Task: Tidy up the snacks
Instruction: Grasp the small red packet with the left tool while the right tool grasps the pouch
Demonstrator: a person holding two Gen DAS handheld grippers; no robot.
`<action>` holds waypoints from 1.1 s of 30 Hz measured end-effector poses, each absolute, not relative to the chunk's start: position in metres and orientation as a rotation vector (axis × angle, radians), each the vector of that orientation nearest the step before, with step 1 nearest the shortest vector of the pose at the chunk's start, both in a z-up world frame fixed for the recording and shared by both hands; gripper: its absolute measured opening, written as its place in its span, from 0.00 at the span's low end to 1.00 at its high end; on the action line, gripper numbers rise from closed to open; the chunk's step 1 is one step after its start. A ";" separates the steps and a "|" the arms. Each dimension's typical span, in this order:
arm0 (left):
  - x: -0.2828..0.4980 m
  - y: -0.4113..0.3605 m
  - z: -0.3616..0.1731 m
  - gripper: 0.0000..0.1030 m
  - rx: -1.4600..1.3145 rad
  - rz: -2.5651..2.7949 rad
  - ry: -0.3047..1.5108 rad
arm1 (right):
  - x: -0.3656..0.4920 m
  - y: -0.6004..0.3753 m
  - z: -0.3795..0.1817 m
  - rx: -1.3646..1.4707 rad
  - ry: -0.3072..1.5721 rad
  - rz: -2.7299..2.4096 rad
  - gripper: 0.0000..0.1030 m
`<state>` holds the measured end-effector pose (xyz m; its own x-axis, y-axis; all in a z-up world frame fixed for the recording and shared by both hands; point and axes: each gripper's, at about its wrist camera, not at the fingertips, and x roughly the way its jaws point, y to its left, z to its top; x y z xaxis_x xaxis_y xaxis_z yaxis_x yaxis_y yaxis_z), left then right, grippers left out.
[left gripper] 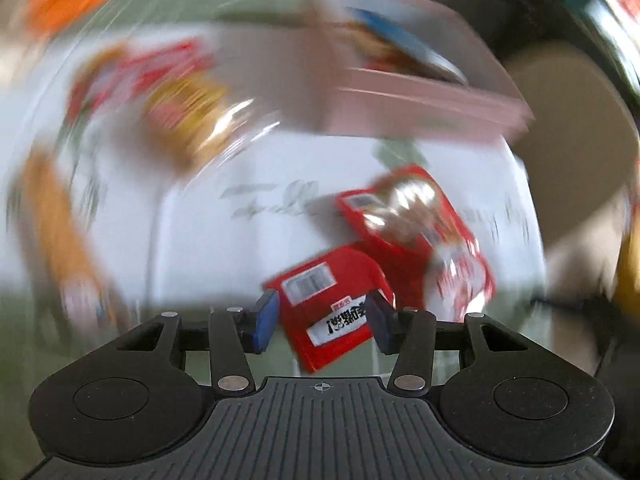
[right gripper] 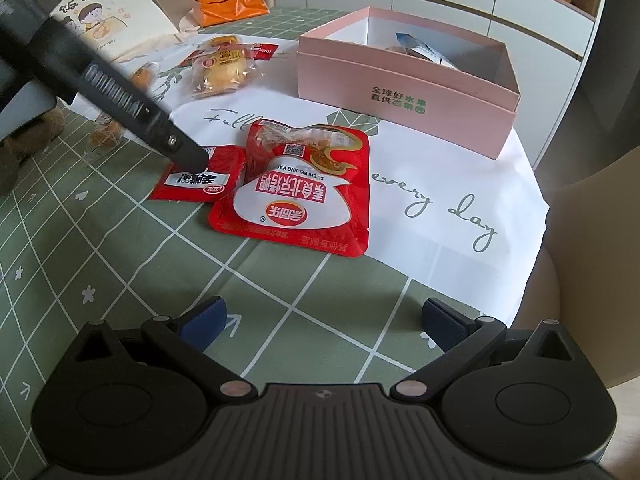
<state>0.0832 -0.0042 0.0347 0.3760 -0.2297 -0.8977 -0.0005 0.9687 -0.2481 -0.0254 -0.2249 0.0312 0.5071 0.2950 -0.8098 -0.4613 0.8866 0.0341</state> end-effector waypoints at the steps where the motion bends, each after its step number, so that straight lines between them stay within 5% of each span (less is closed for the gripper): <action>1: 0.082 0.000 0.032 0.51 -0.285 -0.119 1.173 | -0.026 -0.225 0.031 -0.195 0.933 0.459 1.00; 10: 0.089 -0.052 0.032 0.60 -0.112 -0.067 1.080 | -0.026 -0.225 0.031 -0.193 0.933 0.453 1.00; 14: 0.088 -0.069 0.026 0.84 -0.038 -0.093 1.052 | -0.026 -0.225 0.031 -0.193 0.932 0.454 1.00; 17: 0.092 -0.079 0.020 0.94 -0.024 -0.083 1.045 | -0.026 -0.225 0.031 -0.192 0.931 0.454 1.00; 19: 0.090 -0.083 0.019 0.93 0.011 -0.081 1.037 | -0.025 -0.225 0.031 -0.194 0.934 0.454 1.00; 22: 0.079 -0.075 0.021 0.76 0.044 -0.071 1.012 | -0.020 -0.225 0.034 -0.217 0.977 0.483 0.99; 24: 0.071 -0.060 0.024 0.75 0.007 -0.069 1.019 | -0.014 -0.231 0.041 -0.197 1.010 0.484 0.92; 33: 0.026 -0.015 0.029 0.73 -0.143 -0.023 1.040 | 0.045 -0.235 0.068 -0.091 0.968 0.435 0.92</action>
<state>0.0260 -0.0149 0.0293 0.5071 -0.0867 -0.8575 -0.0492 0.9904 -0.1292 0.0446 -0.2354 0.0682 0.4882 0.3176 -0.8129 -0.3975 0.9101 0.1169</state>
